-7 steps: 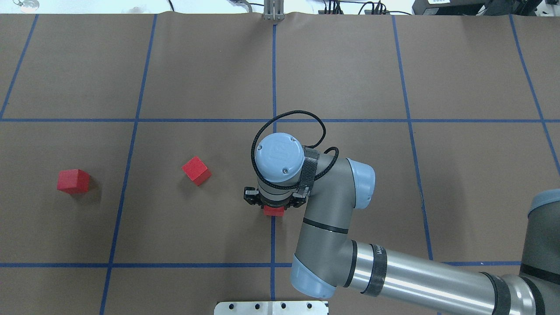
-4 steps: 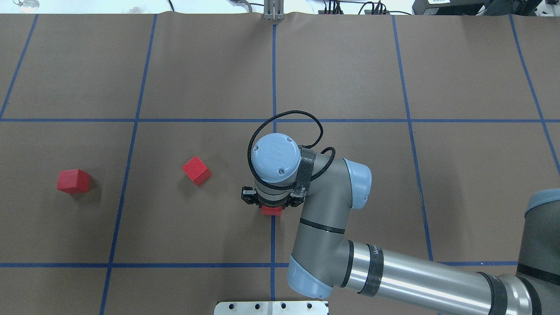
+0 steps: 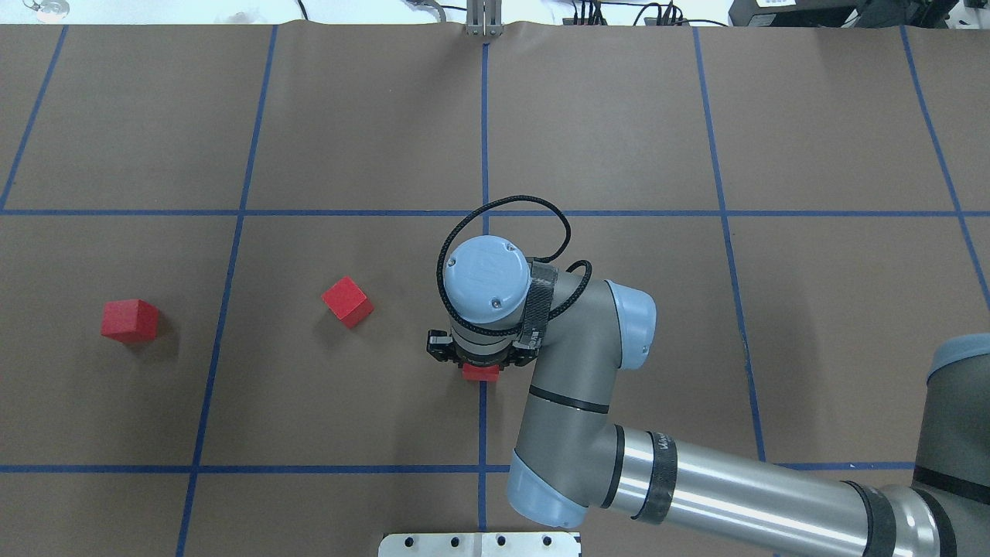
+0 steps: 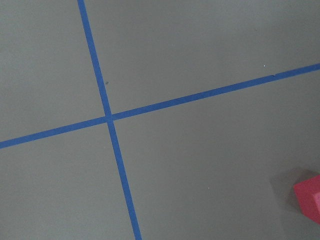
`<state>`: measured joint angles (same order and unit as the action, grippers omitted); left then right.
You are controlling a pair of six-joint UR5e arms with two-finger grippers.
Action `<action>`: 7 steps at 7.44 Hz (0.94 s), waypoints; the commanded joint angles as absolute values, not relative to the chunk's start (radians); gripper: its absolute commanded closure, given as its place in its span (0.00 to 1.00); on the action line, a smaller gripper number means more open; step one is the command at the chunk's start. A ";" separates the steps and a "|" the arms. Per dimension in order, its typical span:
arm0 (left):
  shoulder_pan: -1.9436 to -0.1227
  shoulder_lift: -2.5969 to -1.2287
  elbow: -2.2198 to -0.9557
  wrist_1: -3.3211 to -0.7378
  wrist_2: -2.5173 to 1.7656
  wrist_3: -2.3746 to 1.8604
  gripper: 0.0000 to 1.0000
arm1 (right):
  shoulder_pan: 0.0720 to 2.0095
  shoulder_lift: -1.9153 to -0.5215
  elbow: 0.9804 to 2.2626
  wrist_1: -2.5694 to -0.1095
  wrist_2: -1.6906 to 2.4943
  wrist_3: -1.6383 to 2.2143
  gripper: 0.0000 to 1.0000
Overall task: Form red blocks into L shape at center
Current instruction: 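Lower the red cube onto the center grid crossing and open the right gripper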
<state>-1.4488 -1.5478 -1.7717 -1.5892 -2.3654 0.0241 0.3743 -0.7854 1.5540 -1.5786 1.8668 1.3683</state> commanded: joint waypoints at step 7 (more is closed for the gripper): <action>-1.450 -1.548 -1.776 -1.589 -2.365 0.023 0.00 | 0.364 -0.784 1.565 -1.585 1.827 1.332 0.01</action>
<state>-1.4496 -1.5478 -1.7760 -1.5886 -2.3654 0.0230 0.3621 -0.7843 1.5572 -1.5829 1.8265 1.3424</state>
